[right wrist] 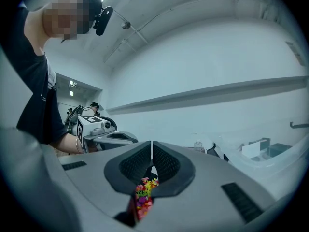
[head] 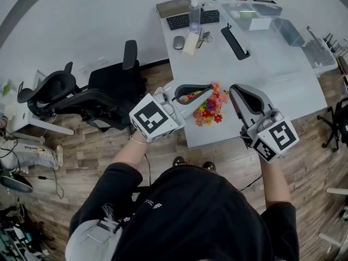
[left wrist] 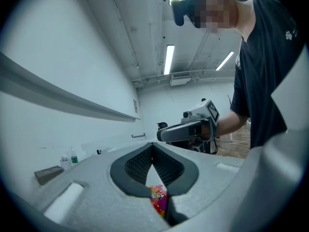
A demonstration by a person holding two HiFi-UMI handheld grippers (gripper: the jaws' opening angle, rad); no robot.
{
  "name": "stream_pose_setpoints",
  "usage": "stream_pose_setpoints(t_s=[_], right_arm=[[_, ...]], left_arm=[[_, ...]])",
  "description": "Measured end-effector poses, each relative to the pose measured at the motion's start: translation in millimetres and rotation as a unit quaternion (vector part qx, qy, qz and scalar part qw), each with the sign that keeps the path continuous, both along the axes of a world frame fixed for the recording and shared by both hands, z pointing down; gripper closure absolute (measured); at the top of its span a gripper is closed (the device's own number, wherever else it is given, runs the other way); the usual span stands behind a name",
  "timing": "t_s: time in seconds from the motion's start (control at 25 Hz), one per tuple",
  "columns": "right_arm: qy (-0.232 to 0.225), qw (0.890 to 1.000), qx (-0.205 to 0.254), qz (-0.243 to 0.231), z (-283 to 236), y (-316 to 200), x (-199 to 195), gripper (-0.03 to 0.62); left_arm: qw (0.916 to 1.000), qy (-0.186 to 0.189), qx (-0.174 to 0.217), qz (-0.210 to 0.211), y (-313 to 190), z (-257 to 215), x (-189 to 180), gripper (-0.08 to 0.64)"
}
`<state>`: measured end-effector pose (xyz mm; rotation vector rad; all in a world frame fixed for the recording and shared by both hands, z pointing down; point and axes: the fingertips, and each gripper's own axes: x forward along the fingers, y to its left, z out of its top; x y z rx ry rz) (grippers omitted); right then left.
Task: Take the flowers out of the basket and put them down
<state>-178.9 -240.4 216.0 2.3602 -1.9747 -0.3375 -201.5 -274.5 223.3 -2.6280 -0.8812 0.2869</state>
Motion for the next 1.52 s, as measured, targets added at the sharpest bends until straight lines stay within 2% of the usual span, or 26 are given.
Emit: stream_pose_setpoints(t_s=[0.16,0.44,0.68,1.2,1.52], right_arm=[[0.003,1.0,-0.002,0.001,-1,0,-3,0.574],[0.02,1.0,-0.004,0.0,-2,-2,-13,0.574],[0.016,1.0,-0.008,0.001,2,-3,-12,0.574],[0.003,1.0,-0.015,-0.003,14,-6,-17,0.574],[-0.007,1.0,-0.026,-0.006,25,-9,-21,0.574]], left_arm=[[0.9999,0.0,0.008,-0.007,-2,-2,1,0.554],[0.9999,-0.009,-0.007,-0.01,-11,0,-1,0.554],[0.9999,-0.009,0.001,-0.007,-5,1,1,0.554],[0.9992,-0.034,0.022,-0.005,-2,19,-3,0.554],[0.9989,-0.046,0.011,-0.007,-2,29,-3,0.553]])
